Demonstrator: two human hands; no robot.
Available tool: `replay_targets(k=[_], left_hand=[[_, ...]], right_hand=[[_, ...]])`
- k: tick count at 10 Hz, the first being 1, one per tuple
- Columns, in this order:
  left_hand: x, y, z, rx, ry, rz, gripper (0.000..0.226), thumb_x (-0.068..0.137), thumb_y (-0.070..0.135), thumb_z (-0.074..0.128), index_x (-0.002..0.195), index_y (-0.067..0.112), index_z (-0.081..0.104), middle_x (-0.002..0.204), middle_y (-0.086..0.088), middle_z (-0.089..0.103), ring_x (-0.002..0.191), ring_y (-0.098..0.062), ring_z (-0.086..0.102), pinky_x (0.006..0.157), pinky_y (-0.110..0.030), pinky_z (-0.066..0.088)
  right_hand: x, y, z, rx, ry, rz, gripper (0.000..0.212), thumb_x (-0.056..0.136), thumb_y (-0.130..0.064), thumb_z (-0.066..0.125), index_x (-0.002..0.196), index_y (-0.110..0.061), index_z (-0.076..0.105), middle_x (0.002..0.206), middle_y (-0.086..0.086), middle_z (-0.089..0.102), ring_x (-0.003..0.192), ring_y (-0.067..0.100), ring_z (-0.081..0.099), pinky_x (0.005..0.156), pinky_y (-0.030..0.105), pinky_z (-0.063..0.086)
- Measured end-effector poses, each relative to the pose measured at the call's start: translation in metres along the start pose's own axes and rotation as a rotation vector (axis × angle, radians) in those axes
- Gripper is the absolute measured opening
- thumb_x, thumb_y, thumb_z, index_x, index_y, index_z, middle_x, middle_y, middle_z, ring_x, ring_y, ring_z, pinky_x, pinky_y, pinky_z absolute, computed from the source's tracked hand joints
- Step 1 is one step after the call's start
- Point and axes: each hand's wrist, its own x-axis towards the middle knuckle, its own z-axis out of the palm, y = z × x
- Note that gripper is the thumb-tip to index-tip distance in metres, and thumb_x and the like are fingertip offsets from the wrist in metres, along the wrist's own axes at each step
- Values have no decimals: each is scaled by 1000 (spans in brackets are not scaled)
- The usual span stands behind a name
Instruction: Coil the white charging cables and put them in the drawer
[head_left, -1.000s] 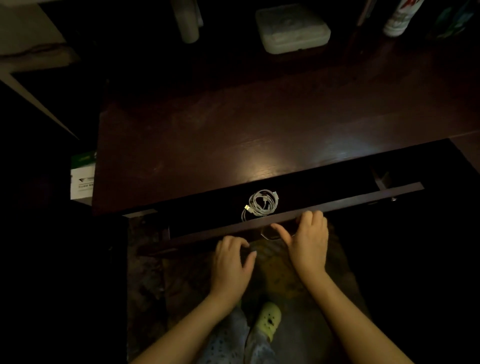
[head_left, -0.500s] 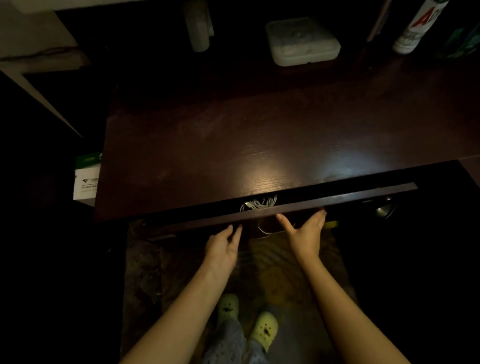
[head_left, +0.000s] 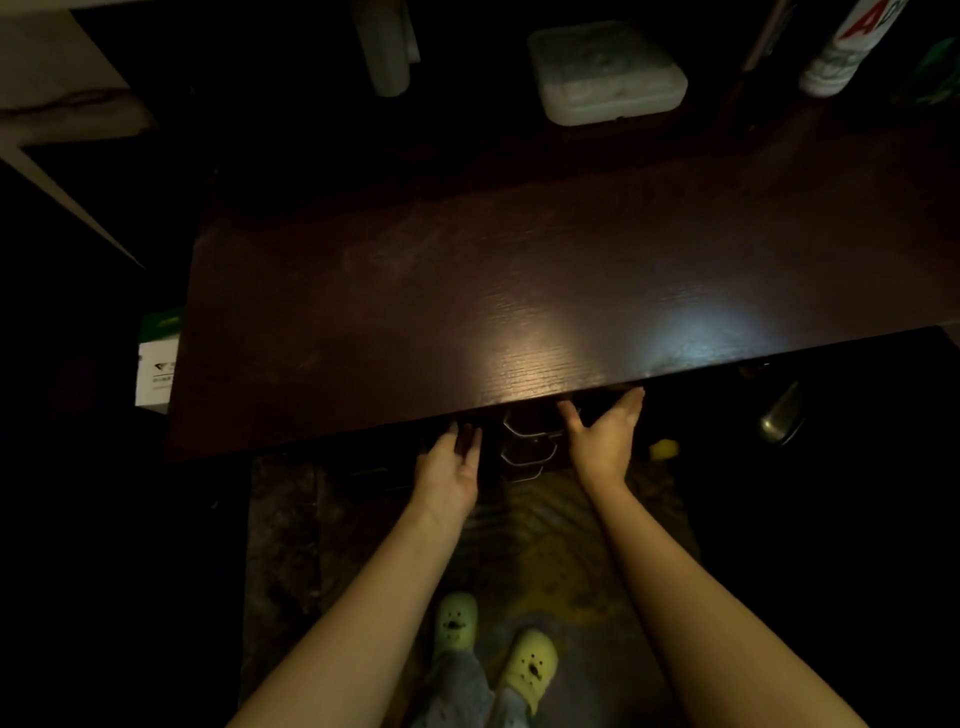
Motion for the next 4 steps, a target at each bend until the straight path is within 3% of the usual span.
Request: replay_targets(k=[2,3,4], left_hand=[[7,1,-9,74,-63,12,50,91,2,50,138,12,36,114,-12,56,119,-30,52,92,-45,47],[2,-1,-9,292,-88,-11,44,93,1,45,136,7,38,122,-14,52,119,-32,52,90,-45,47],[-19,0,-3,673,-90,-57,34,95,10,46,128,4,46,110,-11,56,97,-25,58,80,-39,52]], right_hand=[[-3,-1,-4,-30,-26,-14,97,85,-41,59,146,-1,-4,158,14,0,144,25,11,110,29,25],[-9,-1,-6,-127,-116,-31,90,87,-38,59,146,0,3,156,16,7,141,27,21,107,33,32],[-20,-13,-12,-207,-361,25,65,89,-29,56,140,0,28,145,20,33,128,31,42,101,38,41]])
